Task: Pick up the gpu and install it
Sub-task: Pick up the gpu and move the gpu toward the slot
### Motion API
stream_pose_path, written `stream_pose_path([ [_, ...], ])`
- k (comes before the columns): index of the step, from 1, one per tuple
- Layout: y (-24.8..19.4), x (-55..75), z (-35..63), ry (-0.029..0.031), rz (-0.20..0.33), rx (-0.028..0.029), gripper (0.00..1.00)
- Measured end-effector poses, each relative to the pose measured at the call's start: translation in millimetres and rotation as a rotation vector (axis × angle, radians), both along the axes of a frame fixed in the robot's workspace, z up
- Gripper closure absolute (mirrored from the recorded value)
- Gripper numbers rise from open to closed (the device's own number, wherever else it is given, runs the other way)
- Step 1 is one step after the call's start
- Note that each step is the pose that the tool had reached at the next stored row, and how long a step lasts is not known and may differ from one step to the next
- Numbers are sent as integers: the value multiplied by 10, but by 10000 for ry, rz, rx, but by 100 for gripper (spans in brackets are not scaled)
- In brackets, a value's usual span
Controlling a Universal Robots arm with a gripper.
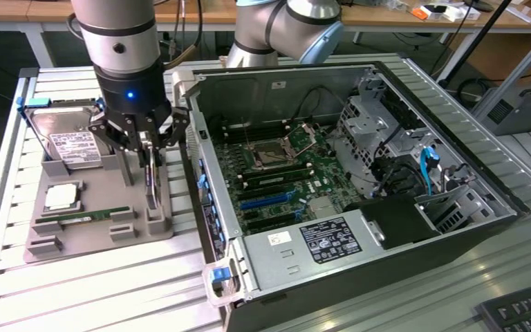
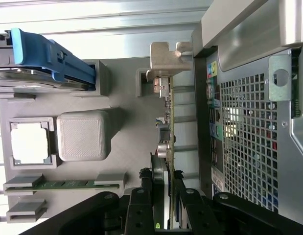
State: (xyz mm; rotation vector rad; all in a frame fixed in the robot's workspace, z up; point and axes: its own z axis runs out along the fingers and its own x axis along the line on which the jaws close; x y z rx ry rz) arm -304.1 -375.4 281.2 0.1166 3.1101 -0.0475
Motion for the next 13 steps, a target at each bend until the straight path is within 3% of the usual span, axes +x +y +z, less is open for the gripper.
stream_pose_path([
  [13, -10, 0, 39, 0, 0, 10, 73],
])
